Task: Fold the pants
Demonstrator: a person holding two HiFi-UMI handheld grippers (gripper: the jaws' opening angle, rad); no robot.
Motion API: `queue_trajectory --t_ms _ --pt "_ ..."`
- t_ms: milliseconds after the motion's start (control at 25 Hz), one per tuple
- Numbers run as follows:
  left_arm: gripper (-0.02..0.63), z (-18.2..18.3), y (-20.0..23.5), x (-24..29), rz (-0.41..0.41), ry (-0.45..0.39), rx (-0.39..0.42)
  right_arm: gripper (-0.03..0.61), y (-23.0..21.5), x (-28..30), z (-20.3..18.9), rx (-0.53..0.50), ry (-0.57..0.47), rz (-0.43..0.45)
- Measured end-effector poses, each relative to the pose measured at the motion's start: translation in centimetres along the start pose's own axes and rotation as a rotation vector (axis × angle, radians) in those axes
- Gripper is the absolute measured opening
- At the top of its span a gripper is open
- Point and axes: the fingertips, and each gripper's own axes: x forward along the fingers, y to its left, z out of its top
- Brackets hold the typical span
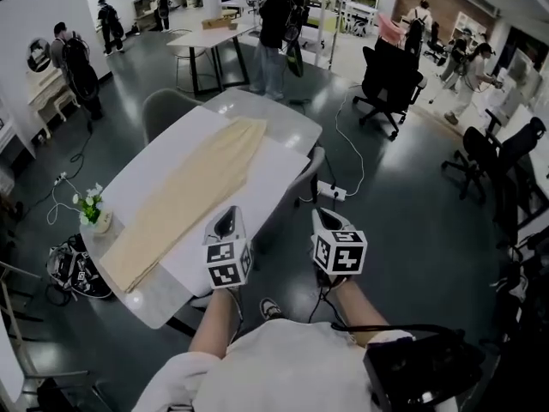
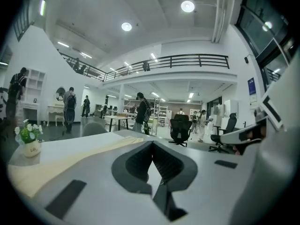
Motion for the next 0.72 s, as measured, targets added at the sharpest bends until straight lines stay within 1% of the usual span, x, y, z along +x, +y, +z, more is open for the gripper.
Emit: queue_trajectory --t_ms 160,360,520,720 --pt "0.008 1.7 2.2 5.9 0.026 -0.009 -0.024 -0.008 -1.0 5.9 3.7 -0.033 0.003 0.022" --pt "0.008 2.3 4.9 10.4 0.049 0.001 -0.042 -0.008 -0.3 11.4 5.8 -0.065 0.025 0.048" --pt "0.008 1.9 8.2 11.2 0.102 0.022 -0.068 -0.008 1.5 15.5 6.1 -0.068 0.063 0.086" --pt "0.008 0.9 12.3 11.2 0.199 0.038 -0.112 -0.008 4.0 20.0 7.4 -0.086 0.077 0.143"
